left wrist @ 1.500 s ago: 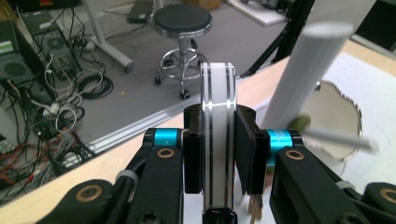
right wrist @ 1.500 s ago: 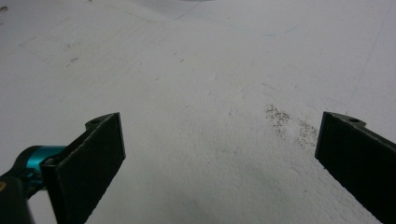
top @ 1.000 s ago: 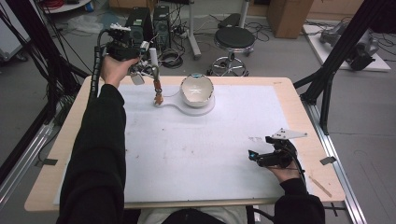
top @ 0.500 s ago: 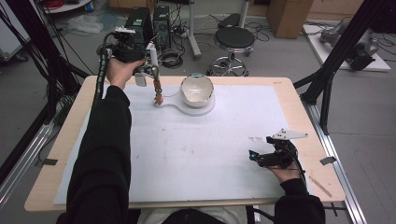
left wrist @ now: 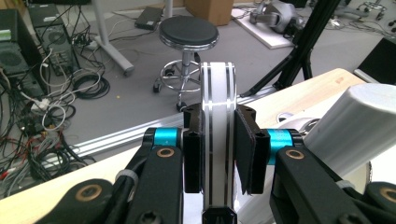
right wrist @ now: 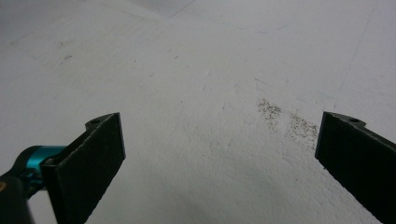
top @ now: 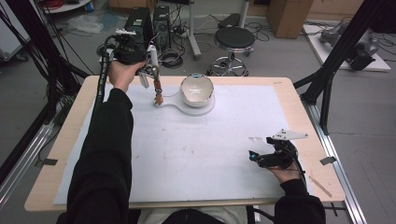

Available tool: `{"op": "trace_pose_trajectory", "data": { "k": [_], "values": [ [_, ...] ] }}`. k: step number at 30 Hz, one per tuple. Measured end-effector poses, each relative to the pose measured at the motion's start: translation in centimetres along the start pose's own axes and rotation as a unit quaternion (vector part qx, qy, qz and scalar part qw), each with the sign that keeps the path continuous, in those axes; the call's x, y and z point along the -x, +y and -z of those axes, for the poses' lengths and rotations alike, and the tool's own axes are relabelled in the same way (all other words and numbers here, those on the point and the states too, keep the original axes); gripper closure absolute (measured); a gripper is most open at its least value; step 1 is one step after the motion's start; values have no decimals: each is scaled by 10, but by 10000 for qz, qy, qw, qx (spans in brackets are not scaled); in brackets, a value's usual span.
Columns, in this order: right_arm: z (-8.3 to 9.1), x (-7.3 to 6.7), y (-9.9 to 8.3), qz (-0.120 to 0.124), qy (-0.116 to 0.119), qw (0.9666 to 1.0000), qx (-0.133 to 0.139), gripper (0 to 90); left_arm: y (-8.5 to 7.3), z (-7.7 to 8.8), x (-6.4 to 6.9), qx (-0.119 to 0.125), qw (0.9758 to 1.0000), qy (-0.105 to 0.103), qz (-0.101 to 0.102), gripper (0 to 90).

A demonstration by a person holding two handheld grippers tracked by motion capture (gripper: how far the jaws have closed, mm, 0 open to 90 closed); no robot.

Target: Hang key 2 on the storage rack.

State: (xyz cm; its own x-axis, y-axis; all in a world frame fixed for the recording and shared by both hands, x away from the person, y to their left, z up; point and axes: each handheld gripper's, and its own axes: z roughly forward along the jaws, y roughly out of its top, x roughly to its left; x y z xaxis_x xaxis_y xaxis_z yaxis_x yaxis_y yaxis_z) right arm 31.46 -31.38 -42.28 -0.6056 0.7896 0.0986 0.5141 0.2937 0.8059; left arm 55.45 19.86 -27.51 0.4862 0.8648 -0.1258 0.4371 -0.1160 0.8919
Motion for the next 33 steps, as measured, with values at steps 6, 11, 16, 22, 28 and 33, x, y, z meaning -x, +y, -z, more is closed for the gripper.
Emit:
{"op": "trace_pose_trajectory", "data": {
  "k": [6,11,16,22,28,33],
  "values": [
    [0,0,0,1,2,10000,1,6,-2,4,1,52,9998,20,182,743],
    [-1,1,0,5,8,10000,-3,6,-4,5,0,46,9995,32,305,743],
    [-1,1,0,2,13,10000,-2,6,-7,4,-3,77,9991,-59,412,740],
    [-1,1,0,8,12,10000,8,6,-13,4,-18,48,9889,-448,1417,539],
    [0,2,0,-47,22,10000,-7,6,-20,12,-31,236,9828,-856,1621,368],
    [-1,2,0,-50,16,10000,-15,6,-23,22,-29,404,9913,-393,1185,276]
  ]
}}
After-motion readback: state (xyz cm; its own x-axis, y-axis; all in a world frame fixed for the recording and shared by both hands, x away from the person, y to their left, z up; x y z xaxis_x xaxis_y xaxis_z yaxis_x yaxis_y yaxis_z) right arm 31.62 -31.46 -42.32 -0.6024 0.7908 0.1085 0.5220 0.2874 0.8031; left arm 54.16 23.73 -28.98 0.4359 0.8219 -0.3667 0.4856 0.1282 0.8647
